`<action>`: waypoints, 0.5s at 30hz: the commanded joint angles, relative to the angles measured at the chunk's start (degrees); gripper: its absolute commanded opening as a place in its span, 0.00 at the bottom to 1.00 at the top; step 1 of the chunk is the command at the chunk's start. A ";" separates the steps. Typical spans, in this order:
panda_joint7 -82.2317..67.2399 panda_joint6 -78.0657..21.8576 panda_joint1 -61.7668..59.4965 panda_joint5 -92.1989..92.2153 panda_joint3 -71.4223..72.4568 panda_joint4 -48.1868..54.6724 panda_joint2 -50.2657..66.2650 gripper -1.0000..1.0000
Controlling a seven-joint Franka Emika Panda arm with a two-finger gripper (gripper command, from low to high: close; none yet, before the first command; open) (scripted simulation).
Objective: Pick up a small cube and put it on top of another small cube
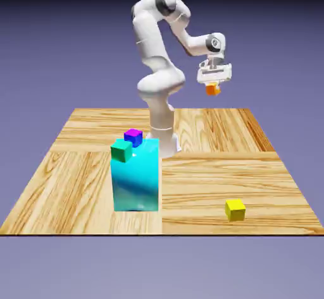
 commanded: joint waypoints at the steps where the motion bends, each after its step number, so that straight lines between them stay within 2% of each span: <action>1: 0.47 -0.37 -2.08 0.49 -1.26 -0.03 -0.03 0.00; 15: 7.64 -5.63 -31.15 5.05 -18.82 -0.40 -0.44 0.00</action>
